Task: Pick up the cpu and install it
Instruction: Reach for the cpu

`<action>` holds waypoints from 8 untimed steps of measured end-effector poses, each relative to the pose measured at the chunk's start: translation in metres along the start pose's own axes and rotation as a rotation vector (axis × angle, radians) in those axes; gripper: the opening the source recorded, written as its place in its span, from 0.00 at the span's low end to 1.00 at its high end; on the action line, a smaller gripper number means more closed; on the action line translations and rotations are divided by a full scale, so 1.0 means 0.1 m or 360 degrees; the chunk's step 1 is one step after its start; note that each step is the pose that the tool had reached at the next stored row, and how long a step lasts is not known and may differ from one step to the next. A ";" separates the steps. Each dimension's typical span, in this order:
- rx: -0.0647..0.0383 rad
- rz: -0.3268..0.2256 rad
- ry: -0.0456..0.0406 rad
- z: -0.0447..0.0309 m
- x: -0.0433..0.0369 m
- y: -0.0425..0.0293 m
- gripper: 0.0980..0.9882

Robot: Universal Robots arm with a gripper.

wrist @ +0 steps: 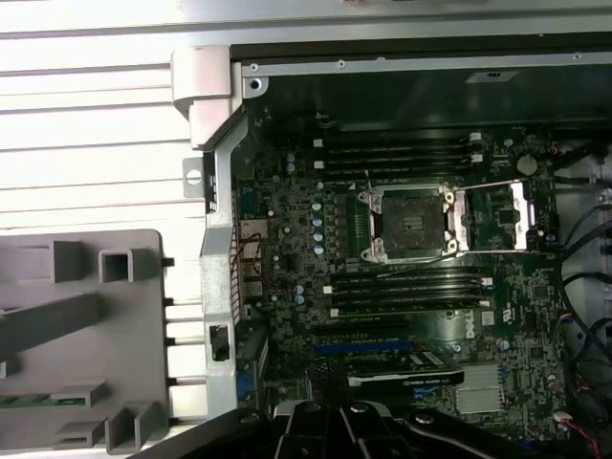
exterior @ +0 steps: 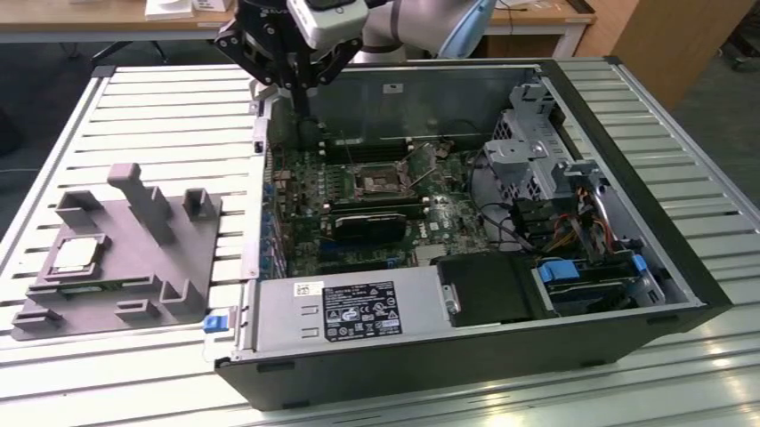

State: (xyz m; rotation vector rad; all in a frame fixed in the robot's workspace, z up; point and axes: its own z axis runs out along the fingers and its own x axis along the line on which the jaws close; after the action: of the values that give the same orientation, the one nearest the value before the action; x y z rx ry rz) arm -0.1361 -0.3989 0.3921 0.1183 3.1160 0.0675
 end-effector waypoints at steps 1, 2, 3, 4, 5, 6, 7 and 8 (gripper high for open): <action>0.0000 0.0000 0.0000 0.000 0.004 0.000 0.01; 0.0000 0.0000 0.0001 0.001 0.007 -0.001 0.01; 0.0000 0.0000 0.0001 0.001 0.009 -0.001 0.01; 0.0000 0.0000 0.0001 0.002 0.012 -0.001 0.01; 0.0000 0.0000 0.0001 0.002 0.016 -0.001 0.01; 0.0000 0.0000 0.0002 0.002 0.018 -0.002 0.01; 0.0000 0.0000 0.0002 0.003 0.021 -0.002 0.01; 0.0000 0.0000 0.0002 0.003 0.023 -0.002 0.01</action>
State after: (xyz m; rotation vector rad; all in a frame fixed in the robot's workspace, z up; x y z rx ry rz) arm -0.1384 -0.3989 0.3916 0.1183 3.1174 0.0675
